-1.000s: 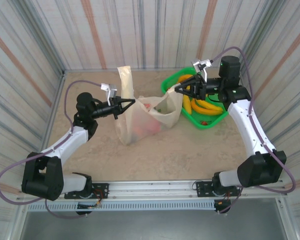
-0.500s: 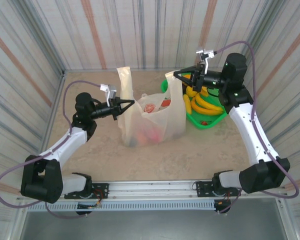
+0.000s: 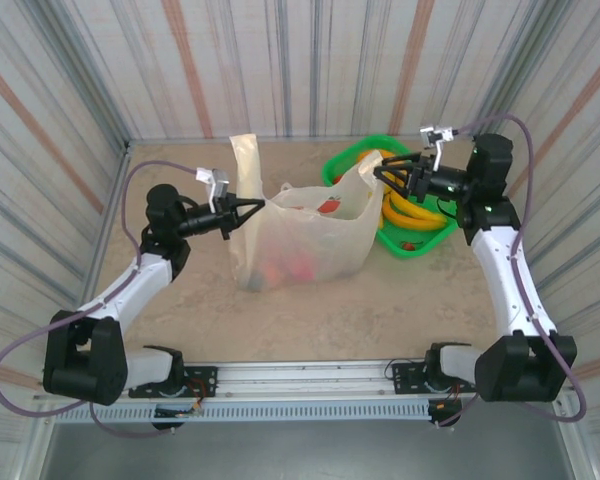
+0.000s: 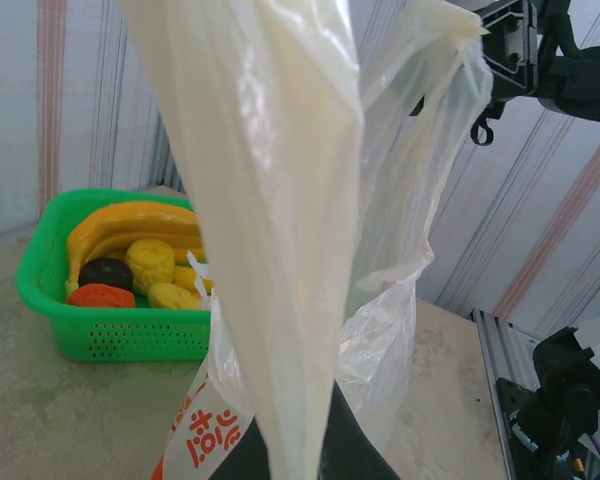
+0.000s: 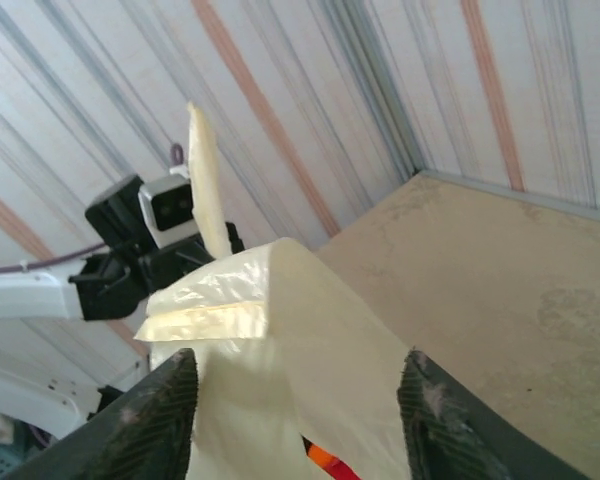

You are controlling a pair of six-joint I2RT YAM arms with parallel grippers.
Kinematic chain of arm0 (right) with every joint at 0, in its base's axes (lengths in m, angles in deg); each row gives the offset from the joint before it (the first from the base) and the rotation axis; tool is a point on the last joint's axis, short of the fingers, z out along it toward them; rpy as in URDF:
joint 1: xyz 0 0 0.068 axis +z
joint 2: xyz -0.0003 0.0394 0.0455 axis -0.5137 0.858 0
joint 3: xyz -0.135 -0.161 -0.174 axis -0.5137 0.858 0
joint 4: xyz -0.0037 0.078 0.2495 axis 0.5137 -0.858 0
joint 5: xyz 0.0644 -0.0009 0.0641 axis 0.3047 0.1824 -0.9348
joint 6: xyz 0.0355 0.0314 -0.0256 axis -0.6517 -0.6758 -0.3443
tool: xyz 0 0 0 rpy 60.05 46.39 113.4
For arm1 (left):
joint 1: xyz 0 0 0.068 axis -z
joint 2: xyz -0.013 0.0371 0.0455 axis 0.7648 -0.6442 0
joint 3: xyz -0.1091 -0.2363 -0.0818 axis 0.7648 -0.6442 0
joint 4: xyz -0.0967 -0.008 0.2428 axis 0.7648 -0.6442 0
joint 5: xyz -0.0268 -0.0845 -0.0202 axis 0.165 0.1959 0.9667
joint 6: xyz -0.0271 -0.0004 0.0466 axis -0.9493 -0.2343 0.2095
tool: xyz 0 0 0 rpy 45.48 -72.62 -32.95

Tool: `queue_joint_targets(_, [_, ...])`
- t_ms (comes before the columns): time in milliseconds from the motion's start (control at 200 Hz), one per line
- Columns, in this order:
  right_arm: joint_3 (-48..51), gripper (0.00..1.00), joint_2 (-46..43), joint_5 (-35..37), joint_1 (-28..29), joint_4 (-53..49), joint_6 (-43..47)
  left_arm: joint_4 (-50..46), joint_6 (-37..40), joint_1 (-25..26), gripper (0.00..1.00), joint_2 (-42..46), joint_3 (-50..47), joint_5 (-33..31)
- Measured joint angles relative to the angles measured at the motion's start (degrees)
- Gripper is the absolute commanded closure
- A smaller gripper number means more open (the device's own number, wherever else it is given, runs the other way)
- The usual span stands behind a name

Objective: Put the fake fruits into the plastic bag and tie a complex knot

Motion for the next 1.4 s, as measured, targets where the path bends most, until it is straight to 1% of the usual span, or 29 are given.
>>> queue_joint_targets(135, [3.2, 0.11, -4.6, -1.8, -7.6, 0.0, 2.5, 0.0, 0.0, -0.5, 1.00, 0.0, 0.0, 0.5])
queue_joint_targets(195, [4.7, 0.00, -5.7, -2.9, -10.1, 0.8, 3.2, 0.0, 0.0, -0.5, 1.00, 0.0, 0.0, 0.6])
queue_joint_targets(276, [6.9, 0.01, -6.1, -4.1, -11.8, 2.3, 4.5, 0.0, 0.0, -0.5, 1.00, 0.0, 0.0, 0.8])
queue_joint_targets(361, [9.3, 0.01, -5.9, -4.7, -11.3, 3.1, 6.5, 0.0, 0.0, -0.5, 1.00, 0.0, 0.0, 0.8])
queue_joint_targets(421, [11.1, 0.01, -5.7, -4.8, -9.3, 3.4, 9.3, 0.0, 0.0, -0.5, 1.00, 0.0, 0.0, 0.8])
queue_joint_targets(576, [15.8, 0.01, -5.5, -4.6, -1.9, 4.4, 18.2, 0.0, 0.0, -0.5, 1.00, 0.0, 0.0, 0.8])
queue_joint_targets(666, [16.2, 0.01, -3.6, -4.5, -0.8, 6.4, 20.1, 0.0, 0.0, -0.5, 1.00, 0.0, 0.0, 0.9])
queue_joint_targets(842, [14.6, 0.01, 1.9, -4.5, 0.9, 7.8, 23.4, 0.0, 0.0, -0.5, 1.00, 0.0, 0.0, 1.0])
queue_joint_targets(1082, [9.6, 0.01, 8.3, -4.4, 6.8, 8.2, 27.0, 0.0, 0.0, -0.5, 1.00, 0.0, 0.0, 1.5])
queue_joint_targets(1257, [5.9, 0.00, 12.6, -4.3, 10.5, 9.0, 27.4, 0.0, 0.0, -0.5, 1.00, 0.0, 0.0, 2.1])
queue_joint_targets(1398, [3.2, 0.07, 15.5, -4.3, 13.5, 9.4, 27.4, -1.4, 0.8, -0.2, 1.00, 0.0, 0.6, 2.4])
